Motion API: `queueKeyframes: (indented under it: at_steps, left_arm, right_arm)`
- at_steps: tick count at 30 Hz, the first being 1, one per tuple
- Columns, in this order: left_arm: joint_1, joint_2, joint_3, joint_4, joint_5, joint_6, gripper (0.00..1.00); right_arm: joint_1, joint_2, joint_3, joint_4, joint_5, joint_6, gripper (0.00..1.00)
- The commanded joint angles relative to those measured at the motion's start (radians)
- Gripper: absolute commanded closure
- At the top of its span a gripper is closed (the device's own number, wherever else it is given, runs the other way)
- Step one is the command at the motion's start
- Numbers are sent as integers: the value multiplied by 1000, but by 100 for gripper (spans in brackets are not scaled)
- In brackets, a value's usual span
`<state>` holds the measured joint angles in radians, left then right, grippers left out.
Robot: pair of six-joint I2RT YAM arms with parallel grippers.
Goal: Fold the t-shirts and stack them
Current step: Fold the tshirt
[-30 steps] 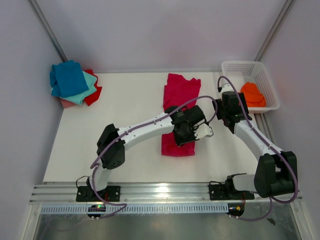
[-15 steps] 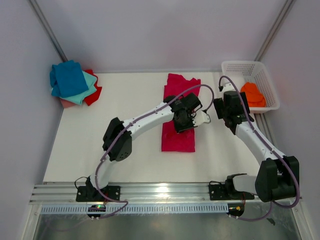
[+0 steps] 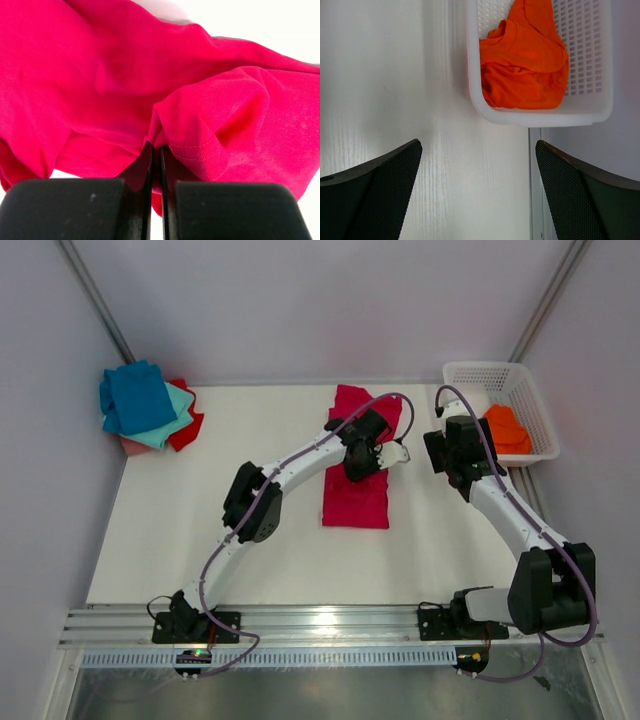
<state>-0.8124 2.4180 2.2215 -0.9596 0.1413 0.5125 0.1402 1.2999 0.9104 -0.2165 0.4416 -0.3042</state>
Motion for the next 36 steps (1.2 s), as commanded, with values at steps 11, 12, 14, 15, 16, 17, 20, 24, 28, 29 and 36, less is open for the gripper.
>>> queueKeyframes:
  at_steps: [11, 12, 14, 15, 16, 17, 20, 24, 28, 29, 36]
  left_arm:
    - [29, 21, 90, 193, -100, 109, 100]
    - [30, 20, 93, 202, -109, 112, 100]
    - [30, 18, 93, 217, -117, 119, 100]
    - [29, 21, 93, 232, -127, 124, 100]
    - [30, 24, 93, 242, -132, 124, 100]
    - [29, 29, 93, 249, -134, 124, 99]
    - [29, 44, 84, 277, -163, 116, 91]
    - [30, 67, 67, 300, -186, 90, 6]
    - [30, 87, 64, 314, -226, 64, 1]
    - [29, 85, 60, 324, -250, 60, 1]
    - [39, 27, 13, 430, -362, -11, 1]
  right_arm:
    - [1, 41, 56, 25, -29, 7, 1]
    - [1, 39, 54, 25, -32, 7, 1]
    - [1, 36, 51, 25, -37, 8, 1]
    - [1, 38, 51, 22, -38, 11, 1]
    - [1, 38, 51, 20, -40, 13, 1]
    - [1, 36, 53, 19, -43, 11, 1]
    - [1, 36, 51, 17, -43, 14, 1]
    - [1, 36, 56, 8, -50, 13, 1]
    - [1, 36, 65, -4, -61, 17, 1]
    - [1, 36, 68, -10, -72, 19, 1]
    - [1, 32, 87, -34, -99, 25, 1]
